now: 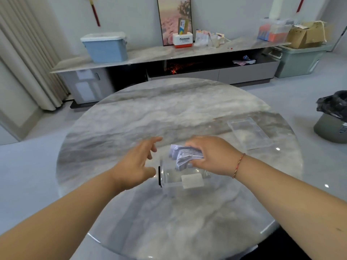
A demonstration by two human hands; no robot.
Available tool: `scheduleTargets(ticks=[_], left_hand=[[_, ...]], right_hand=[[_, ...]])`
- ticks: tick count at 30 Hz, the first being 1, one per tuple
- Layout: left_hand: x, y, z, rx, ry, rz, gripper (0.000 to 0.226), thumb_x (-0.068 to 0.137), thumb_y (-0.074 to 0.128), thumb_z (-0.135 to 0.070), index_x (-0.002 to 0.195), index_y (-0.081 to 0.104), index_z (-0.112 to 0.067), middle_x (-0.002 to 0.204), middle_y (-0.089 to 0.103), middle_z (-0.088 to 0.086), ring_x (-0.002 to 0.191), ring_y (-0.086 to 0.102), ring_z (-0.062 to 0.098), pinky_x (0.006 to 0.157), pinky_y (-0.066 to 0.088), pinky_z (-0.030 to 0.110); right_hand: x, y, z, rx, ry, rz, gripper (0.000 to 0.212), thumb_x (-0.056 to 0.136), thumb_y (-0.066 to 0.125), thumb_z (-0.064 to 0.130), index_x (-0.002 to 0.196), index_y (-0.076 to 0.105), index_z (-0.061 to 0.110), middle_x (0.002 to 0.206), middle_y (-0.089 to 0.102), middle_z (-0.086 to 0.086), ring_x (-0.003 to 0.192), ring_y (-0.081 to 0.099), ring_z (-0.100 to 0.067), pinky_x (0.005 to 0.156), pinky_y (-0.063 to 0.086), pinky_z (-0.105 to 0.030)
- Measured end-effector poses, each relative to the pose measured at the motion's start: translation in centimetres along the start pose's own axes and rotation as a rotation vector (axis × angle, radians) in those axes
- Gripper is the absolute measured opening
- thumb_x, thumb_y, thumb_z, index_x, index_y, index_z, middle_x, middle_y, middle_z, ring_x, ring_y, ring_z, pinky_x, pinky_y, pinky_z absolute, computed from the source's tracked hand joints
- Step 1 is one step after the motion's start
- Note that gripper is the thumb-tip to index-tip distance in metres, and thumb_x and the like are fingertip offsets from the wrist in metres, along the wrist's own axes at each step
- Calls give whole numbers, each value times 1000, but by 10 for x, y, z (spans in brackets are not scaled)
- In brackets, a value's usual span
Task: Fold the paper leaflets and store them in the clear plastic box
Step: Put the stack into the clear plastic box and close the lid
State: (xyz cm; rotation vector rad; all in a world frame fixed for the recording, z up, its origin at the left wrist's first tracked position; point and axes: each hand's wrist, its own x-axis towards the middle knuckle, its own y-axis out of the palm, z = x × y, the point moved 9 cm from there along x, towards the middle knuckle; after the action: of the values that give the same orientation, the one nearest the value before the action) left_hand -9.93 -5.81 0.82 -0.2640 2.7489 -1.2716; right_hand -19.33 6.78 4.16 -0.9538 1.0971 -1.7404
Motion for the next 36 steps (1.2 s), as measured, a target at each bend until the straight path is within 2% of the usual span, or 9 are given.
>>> scheduleTargets(ticks=[2,5,9,20,24,27,30,33,36], left_hand=[[-7,12,2,-144,-18,43,94,62,67,-44,144,20,-35,136,36,-17,122,37,-4,98,36,21],[-8,28,4,-71,-38,31,121,53,76,-65,149,12,-27,147,29,-13,133,31,0,110,30,25],[-7,30,-2,15,-8,-17,112,61,82,-52,148,18,-22,149,28,-9,132,32,4,106,27,18],[-6,26,-7,100,1,-41,105,62,81,-52,146,25,-20,146,31,-8,129,34,4,100,26,14],[-7,26,-8,103,-7,-37,105,63,80,-53,146,24,-22,146,30,-9,126,35,3,96,26,13],[-7,26,-7,104,-15,-34,105,63,79,-55,146,24,-22,146,30,-9,127,35,3,97,28,14],[-8,26,-7,111,-17,-27,105,63,79,-55,146,24,-22,147,30,-9,127,35,4,97,27,13],[-8,26,-9,120,-15,-20,105,64,78,-56,146,23,-22,147,29,-9,129,33,4,98,26,13],[-9,26,-8,123,-14,-18,106,64,77,-58,147,22,-23,148,28,-10,129,33,4,98,25,13]], right_hand=[[3,10,0,-48,21,40,15,76,66,32,87,58,24,81,57,11,76,51,-11,60,37,-21],[6,23,2,-117,45,145,18,74,67,35,87,61,25,83,64,6,74,54,-14,61,39,-29],[15,40,5,-162,49,255,20,72,67,30,91,65,25,86,66,5,75,55,-16,61,37,-27],[16,71,1,-217,100,513,33,82,64,33,108,61,14,101,65,-6,89,59,-25,76,47,-33],[13,56,-1,-214,87,492,40,78,68,38,111,61,16,105,64,-2,91,57,-21,77,47,-32],[13,40,-1,-214,82,400,39,79,69,36,113,63,18,108,65,3,98,58,-19,80,46,-31],[14,50,4,-306,12,422,19,87,57,20,103,64,11,105,64,-5,95,59,-26,78,46,-32],[10,62,4,-340,-17,446,27,85,48,4,109,62,10,112,60,-7,96,58,-28,80,46,-34],[7,17,5,-123,39,203,33,89,44,4,116,63,11,119,60,-6,108,56,-24,94,42,-33]])
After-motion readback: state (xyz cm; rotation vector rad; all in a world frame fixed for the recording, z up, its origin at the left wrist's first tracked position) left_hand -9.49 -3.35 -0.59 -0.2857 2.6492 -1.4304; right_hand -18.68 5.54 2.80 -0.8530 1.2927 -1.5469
